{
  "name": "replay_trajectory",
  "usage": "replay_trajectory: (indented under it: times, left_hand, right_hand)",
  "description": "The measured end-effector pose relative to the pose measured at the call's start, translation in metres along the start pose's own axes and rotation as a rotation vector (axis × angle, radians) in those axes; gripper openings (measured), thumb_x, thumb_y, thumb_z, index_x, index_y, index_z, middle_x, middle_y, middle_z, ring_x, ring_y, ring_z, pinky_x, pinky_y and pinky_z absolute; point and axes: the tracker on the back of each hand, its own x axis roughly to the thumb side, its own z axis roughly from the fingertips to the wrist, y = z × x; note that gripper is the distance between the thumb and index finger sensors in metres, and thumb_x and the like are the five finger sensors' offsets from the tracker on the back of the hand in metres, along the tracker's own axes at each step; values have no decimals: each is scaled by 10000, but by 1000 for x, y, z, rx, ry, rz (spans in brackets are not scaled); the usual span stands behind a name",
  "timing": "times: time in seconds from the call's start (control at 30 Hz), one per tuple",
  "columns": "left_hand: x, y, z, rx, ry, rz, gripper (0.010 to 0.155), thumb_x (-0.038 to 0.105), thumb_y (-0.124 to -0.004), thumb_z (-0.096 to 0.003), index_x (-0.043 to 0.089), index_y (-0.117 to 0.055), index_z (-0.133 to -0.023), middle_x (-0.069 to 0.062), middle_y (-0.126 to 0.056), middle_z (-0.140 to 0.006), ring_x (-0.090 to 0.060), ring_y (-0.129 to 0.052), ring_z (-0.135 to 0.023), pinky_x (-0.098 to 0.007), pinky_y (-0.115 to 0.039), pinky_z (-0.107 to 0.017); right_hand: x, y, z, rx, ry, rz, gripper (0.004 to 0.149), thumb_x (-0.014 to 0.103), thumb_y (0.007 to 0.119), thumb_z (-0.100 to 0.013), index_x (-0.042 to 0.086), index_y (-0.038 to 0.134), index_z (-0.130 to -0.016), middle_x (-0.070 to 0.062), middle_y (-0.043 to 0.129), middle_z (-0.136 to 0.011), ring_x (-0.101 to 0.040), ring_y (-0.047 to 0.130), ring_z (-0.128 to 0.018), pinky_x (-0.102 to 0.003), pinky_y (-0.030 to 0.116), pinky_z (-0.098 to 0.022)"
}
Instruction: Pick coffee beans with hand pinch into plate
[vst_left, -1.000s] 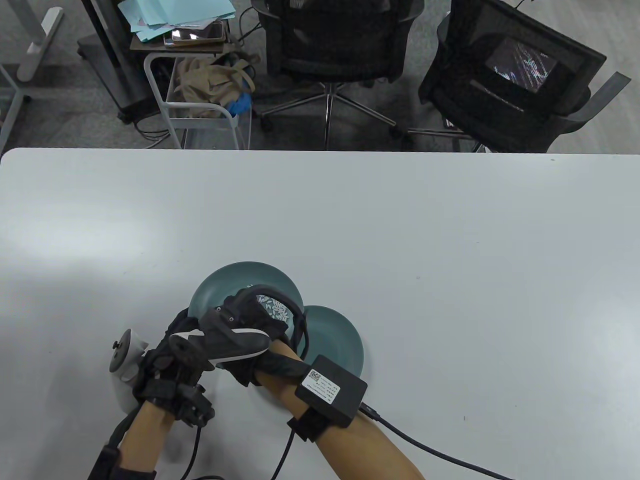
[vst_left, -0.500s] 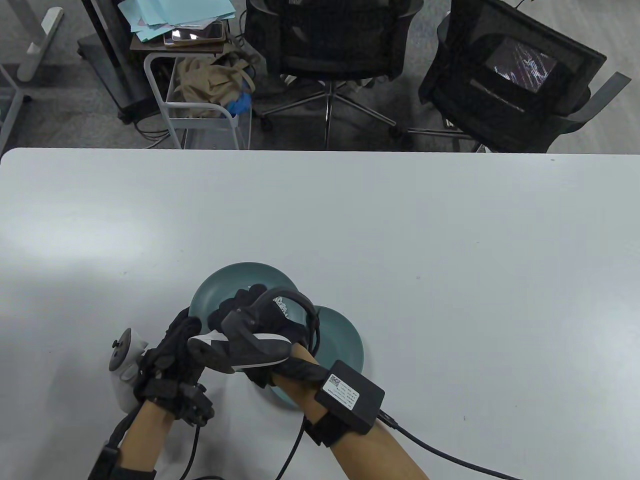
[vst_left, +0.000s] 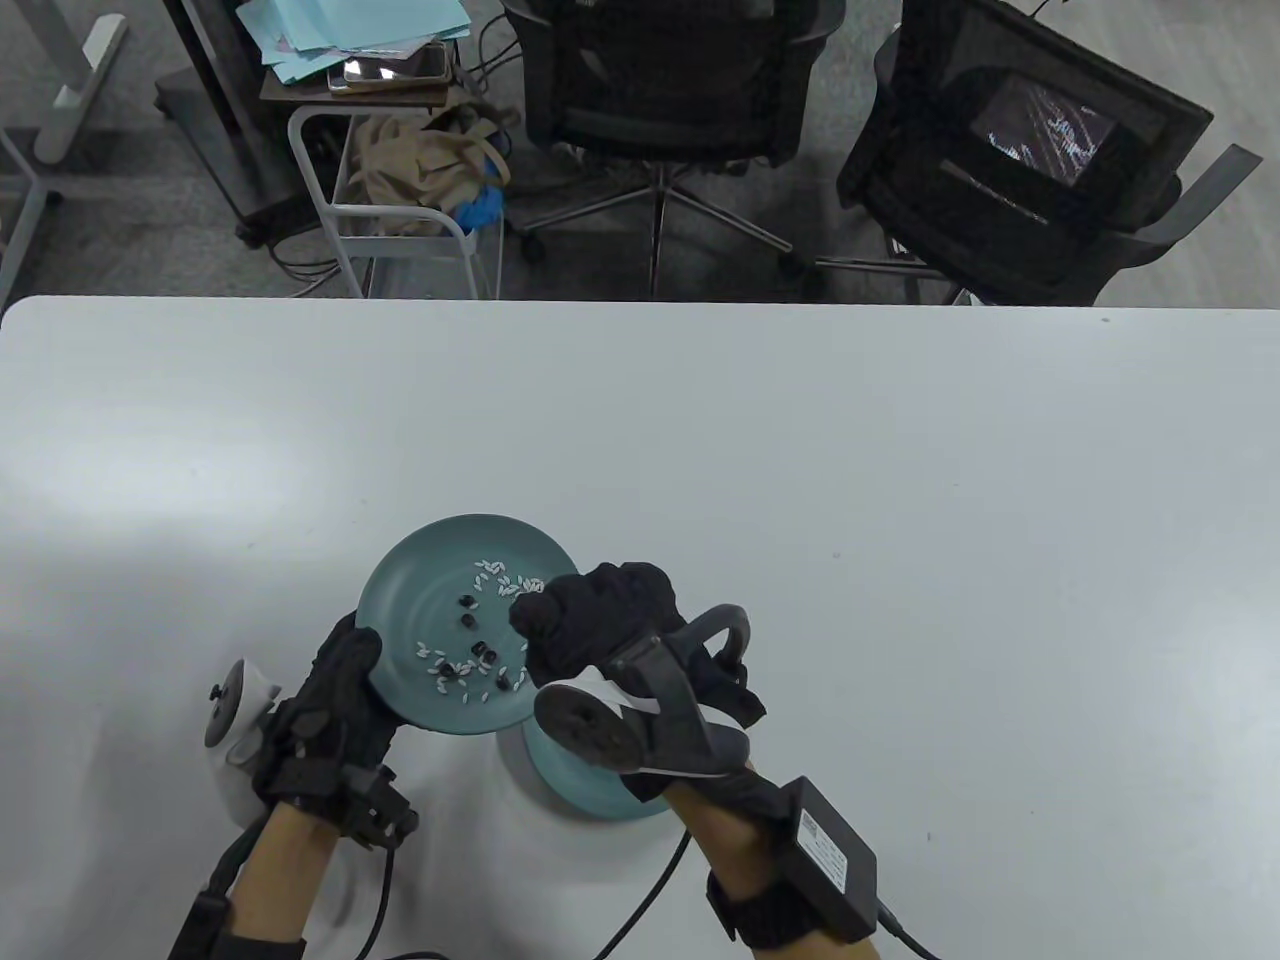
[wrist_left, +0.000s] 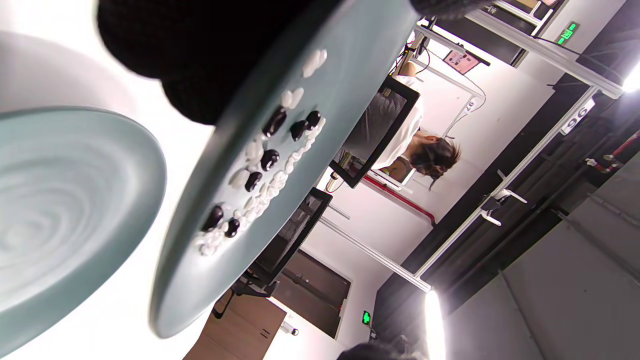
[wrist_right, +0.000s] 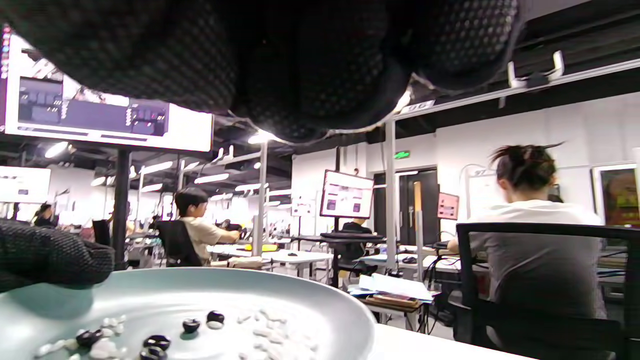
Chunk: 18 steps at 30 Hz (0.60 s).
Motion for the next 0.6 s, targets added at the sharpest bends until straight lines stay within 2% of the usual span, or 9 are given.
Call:
replay_trajectory:
  times: [0.1, 0.17, 0.23, 0.47, 0.6]
  left_hand:
    - [2, 3, 1, 9, -8, 18, 605, 486, -611, -489, 270, -397, -1014, -72, -727, -922, -349, -907, -593, -383, -833, -385]
    - [3, 5, 1, 14, -10, 23, 605, 488, -611, -490, 272, -399, -1013, -71, -727, -921, -346, -908, -594, -385, -832, -386]
    - [3, 6, 1, 21, -8, 23, 609, 494, -613, -488, 274, -398, -1013, -69, -727, -919, -343, -908, -595, -383, -832, -386]
    - [4, 6, 2, 28, -7, 33, 609, 498, -614, -487, 276, -402, -1013, -67, -729, -917, -340, -909, -596, -382, -831, -388]
    - [5, 8, 3, 29, -15, 50, 609, 500, -616, -486, 278, -405, -1012, -66, -730, -916, -339, -910, -596, -382, -832, -388]
  right_hand:
    - [-9, 3, 17, -32, 44, -25, 366, 383, 840, -408, 269, 813, -754, -46, 954, -687, -233, 922, -480, -532, 735, -505]
    - [-16, 13, 28, -66, 81, -62, 358, 383, 844, -406, 269, 824, -745, -47, 960, -679, -234, 925, -470, -535, 740, -499]
    - [-23, 26, 35, 20, 96, -53, 357, 380, 846, -407, 264, 821, -744, -51, 956, -678, -238, 920, -470, -539, 735, -500]
    - [-33, 30, 41, 40, 136, -55, 361, 379, 845, -407, 259, 819, -747, -51, 956, -679, -238, 923, -471, -541, 738, -500]
    - [-30, 37, 42, 122, 138, 9, 364, 378, 843, -411, 258, 817, -754, -52, 954, -685, -239, 923, -475, -543, 738, -503]
